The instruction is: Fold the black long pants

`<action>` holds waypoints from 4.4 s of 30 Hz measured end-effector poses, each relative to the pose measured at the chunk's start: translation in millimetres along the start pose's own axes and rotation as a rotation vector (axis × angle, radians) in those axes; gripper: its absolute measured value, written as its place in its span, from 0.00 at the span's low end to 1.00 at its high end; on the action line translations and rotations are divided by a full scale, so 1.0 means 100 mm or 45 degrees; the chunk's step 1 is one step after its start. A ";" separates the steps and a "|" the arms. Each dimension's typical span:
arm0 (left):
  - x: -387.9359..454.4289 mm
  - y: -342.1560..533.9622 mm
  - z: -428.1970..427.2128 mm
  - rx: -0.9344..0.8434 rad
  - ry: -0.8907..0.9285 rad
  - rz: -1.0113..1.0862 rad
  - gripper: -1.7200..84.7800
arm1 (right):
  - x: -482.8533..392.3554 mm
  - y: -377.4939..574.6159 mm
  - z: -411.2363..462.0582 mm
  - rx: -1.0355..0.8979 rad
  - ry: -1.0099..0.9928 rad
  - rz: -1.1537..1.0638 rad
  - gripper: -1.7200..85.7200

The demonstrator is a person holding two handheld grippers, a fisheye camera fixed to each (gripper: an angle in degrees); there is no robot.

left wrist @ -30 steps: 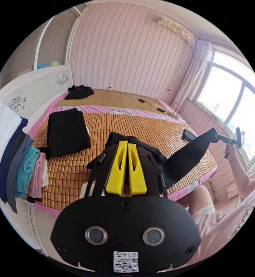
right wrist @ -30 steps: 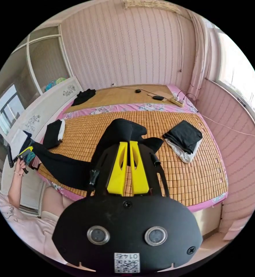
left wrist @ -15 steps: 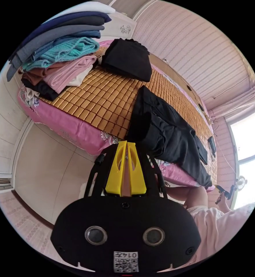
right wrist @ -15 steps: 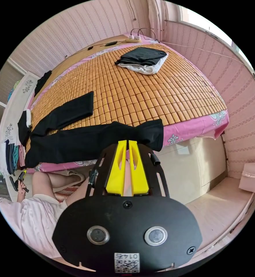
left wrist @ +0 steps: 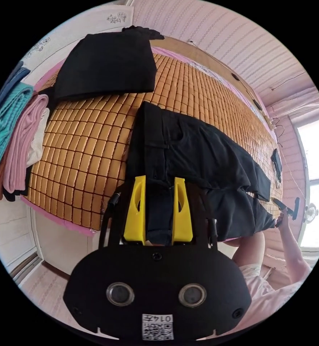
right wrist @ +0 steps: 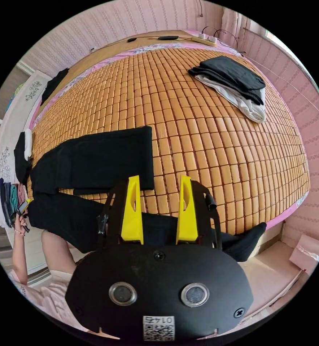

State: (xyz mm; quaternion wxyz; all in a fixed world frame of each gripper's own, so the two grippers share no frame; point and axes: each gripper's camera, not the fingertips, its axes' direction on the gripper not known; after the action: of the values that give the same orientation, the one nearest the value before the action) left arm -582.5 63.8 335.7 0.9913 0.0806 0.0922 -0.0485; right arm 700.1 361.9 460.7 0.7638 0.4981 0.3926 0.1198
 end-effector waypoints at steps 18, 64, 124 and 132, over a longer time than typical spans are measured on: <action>0.29 -0.09 0.18 -0.083 -0.248 0.117 0.09 | -1.72 0.47 -1.07 0.345 -0.577 -1.039 0.06; 2.11 -1.45 0.66 -0.037 -0.545 0.197 0.02 | 0.77 -0.20 -0.13 0.165 0.179 0.135 0.09; 5.14 -0.47 1.78 -0.059 -0.270 0.810 0.01 | 0.46 -0.37 -0.07 0.225 0.232 -0.108 0.02; 4.68 -0.41 1.82 -0.102 -0.132 0.791 0.01 | 0.62 -0.60 0.20 0.114 0.188 0.000 0.02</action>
State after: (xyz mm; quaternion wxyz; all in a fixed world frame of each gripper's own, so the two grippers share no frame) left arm -97.5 -45.0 417.4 0.9645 0.0633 0.0145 0.2560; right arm 743.6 355.4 383.5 0.7097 0.5216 0.4529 0.1386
